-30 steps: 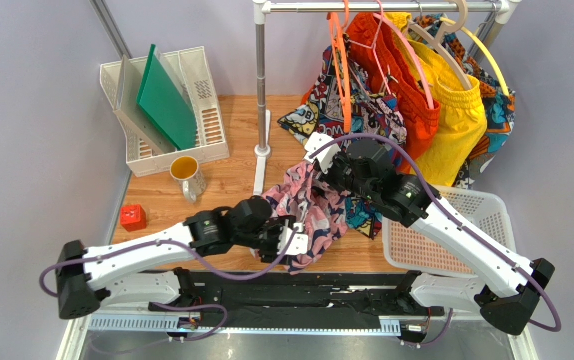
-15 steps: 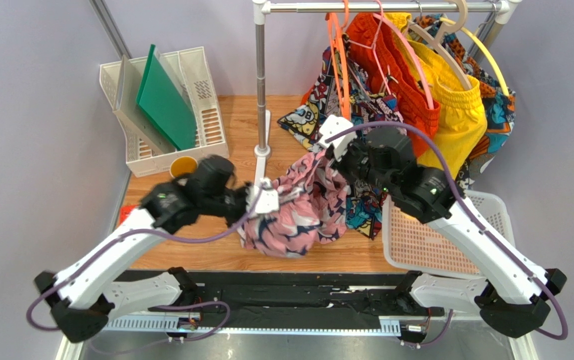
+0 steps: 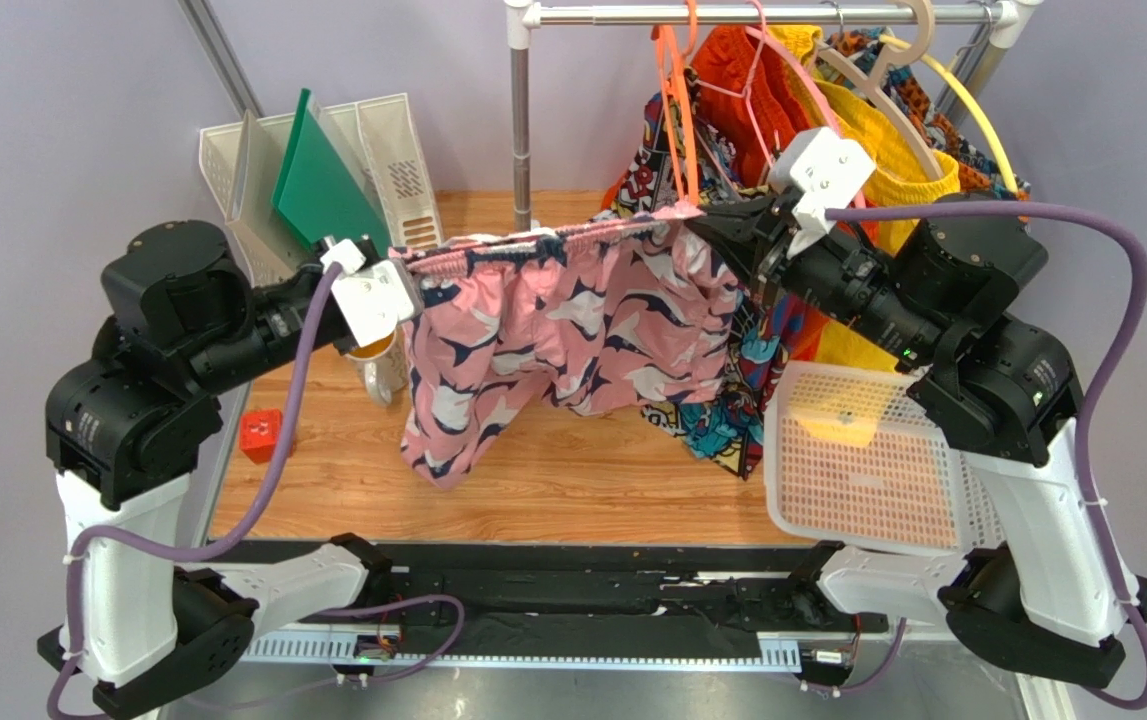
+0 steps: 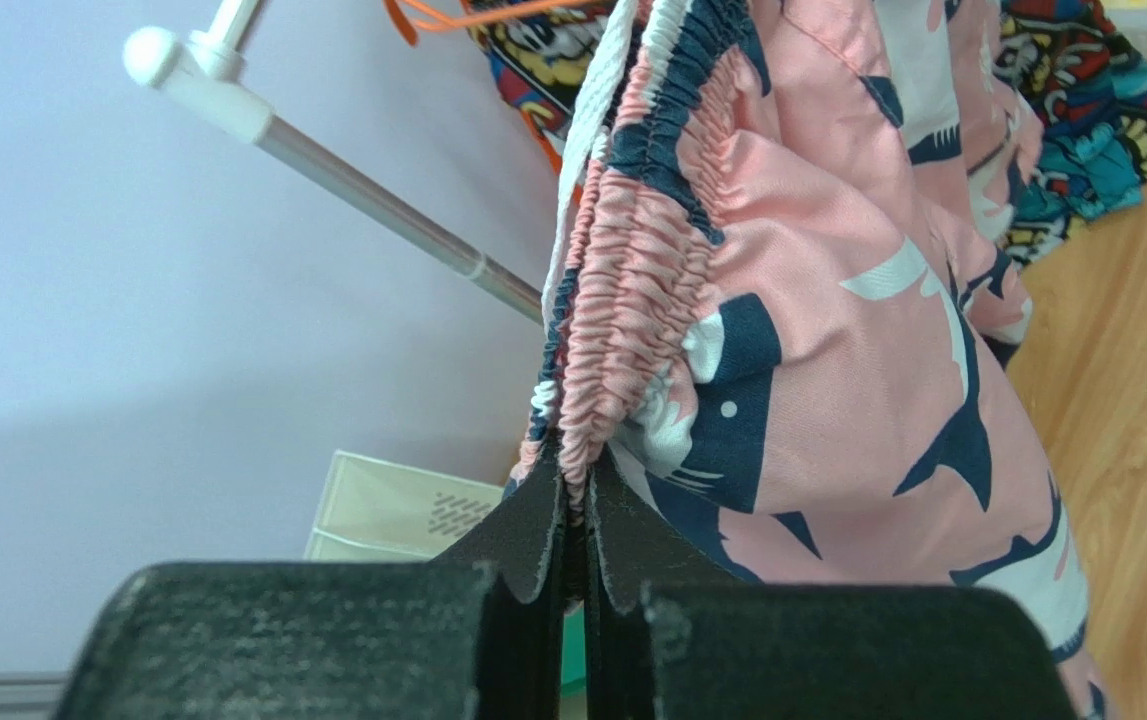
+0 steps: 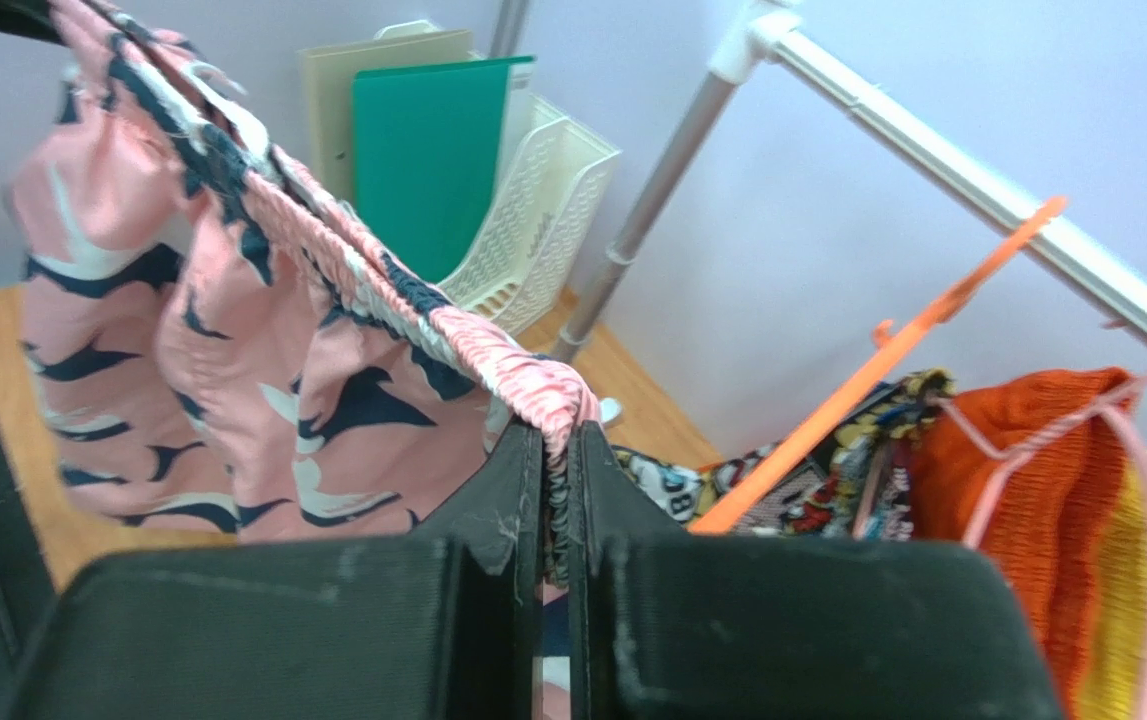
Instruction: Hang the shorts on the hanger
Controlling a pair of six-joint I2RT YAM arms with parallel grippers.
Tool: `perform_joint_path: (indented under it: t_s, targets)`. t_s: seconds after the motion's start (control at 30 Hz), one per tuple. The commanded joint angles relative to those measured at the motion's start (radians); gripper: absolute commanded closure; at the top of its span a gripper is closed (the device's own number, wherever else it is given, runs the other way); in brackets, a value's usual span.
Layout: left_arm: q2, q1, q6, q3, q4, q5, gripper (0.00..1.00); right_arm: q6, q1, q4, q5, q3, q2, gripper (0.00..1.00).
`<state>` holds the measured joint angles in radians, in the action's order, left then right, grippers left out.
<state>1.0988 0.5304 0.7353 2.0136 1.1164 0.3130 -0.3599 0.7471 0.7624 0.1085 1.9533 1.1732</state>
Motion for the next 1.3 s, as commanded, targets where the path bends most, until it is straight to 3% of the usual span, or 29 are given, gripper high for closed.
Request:
perform_joint_path:
  t_s: [0.0, 0.1, 0.27, 0.4, 0.47, 0.6, 0.67, 0.7, 0.8, 0.83, 0.9, 1.0, 1.1, 1.27]
  targets:
    - [0.004, -0.015, 0.027, -0.128, 0.134, 0.009, 1.00, 0.052, -0.015, 0.046, 0.079, -0.114, -0.055, 1.00]
    - [-0.010, -0.017, 0.085, -0.330, 0.138, 0.032, 1.00, 0.055, -0.015, 0.011, 0.094, -0.365, -0.114, 1.00]
    - [0.019, -0.038, 0.136, -0.613, 0.020, 0.056, 1.00, -0.020, -0.015, -0.233, 0.066, -0.837, -0.179, 1.00]
    - [0.012, 0.046, 0.217, -0.939, -0.032, 0.127, 1.00, -0.059, -0.015, -0.346, 0.158, -1.080, -0.198, 1.00]
    - [0.013, 0.115, 0.251, -1.077, -0.088, 0.091, 1.00, -0.085, 0.007, -0.397, 0.200, -1.149, -0.181, 1.00]
    - [-0.007, 0.189, 0.273, -1.171, -0.150, 0.129, 0.95, -0.106, 0.029, -0.393, 0.210, -1.232, -0.144, 1.00]
    - [-0.010, 0.218, 0.262, -1.191, -0.153, 0.120, 0.89, -0.100, 0.031, -0.374, 0.221, -1.240, -0.158, 0.94]
    - [-0.005, 0.221, 0.242, -1.188, -0.155, 0.109, 0.85, -0.103, 0.032, -0.361, 0.224, -1.243, -0.167, 0.89]
    - [-0.016, 0.221, 0.193, -1.135, -0.110, 0.092, 0.52, -0.109, 0.034, -0.258, 0.230, -1.208, -0.217, 0.54]
    - [-0.025, 0.218, 0.181, -1.112, -0.095, 0.100, 0.48, -0.109, 0.035, -0.227, 0.229, -1.162, -0.234, 0.34]
    - [-0.068, 0.185, 0.130, -1.017, -0.040, 0.151, 0.35, -0.097, 0.035, -0.126, 0.218, -1.093, -0.282, 0.19]
    - [-0.103, 0.116, 0.078, -0.854, 0.029, 0.207, 0.25, -0.073, 0.035, 0.016, 0.218, -0.934, -0.323, 0.13]
    - [-0.088, 0.050, 0.021, -0.681, 0.075, 0.239, 0.24, -0.007, 0.035, 0.116, 0.192, -0.756, -0.334, 0.12]
    - [-0.050, 0.010, -0.144, -0.468, 0.013, 0.224, 0.21, 0.165, 0.028, 0.094, 0.005, -0.508, -0.297, 0.15]
